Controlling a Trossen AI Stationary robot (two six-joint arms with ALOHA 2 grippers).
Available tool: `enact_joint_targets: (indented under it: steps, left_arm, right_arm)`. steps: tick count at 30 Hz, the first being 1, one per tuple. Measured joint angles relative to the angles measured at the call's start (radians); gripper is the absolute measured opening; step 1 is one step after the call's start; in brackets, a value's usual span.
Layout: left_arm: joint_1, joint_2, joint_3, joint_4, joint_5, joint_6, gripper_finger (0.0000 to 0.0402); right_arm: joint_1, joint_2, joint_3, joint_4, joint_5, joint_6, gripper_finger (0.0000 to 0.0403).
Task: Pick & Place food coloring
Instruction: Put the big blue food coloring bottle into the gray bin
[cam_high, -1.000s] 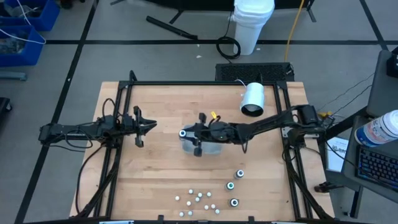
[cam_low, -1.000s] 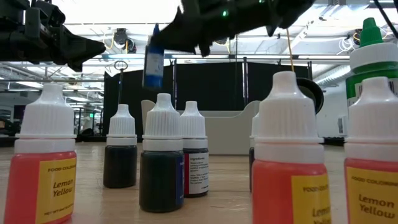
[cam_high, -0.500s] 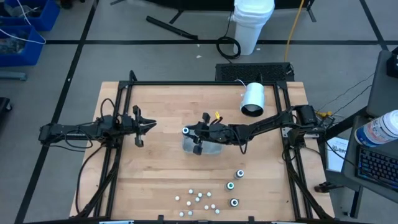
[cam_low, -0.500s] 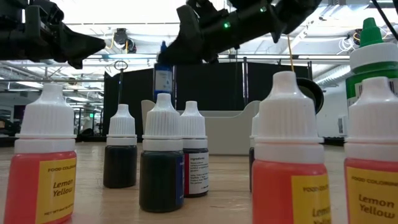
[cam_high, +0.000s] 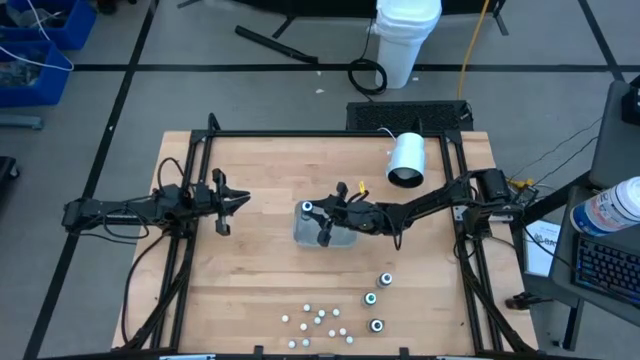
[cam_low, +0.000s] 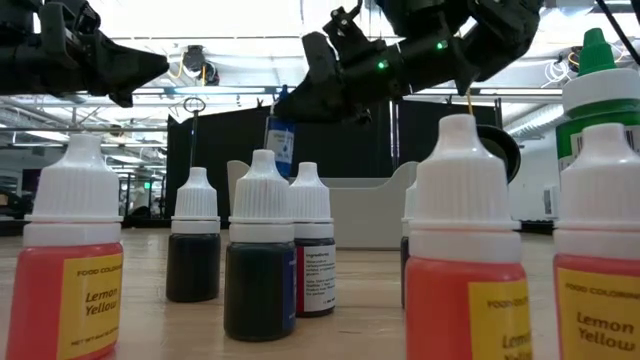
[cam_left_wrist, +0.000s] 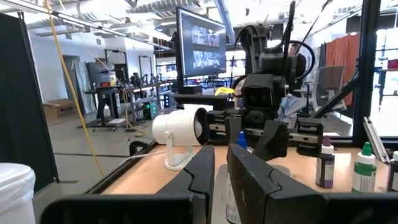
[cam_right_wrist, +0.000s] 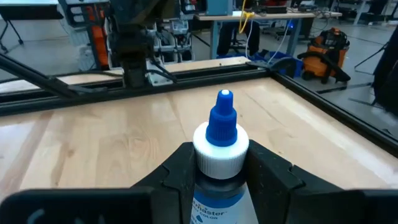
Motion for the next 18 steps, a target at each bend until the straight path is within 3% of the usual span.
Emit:
enact_joint_targets:
  steps: [9,18]
  left_arm:
    - [0.000,0.000,0.000,0.006,-0.074,0.000,0.0051]
    - [0.000,0.000,0.000,0.015,-0.074,0.000,0.0051]
  right_arm:
    - [0.001,0.023,0.070,-0.061,-0.004,-0.007,0.0111]
    - [0.001,0.090,0.112,-0.130,0.010,0.025,0.0112]
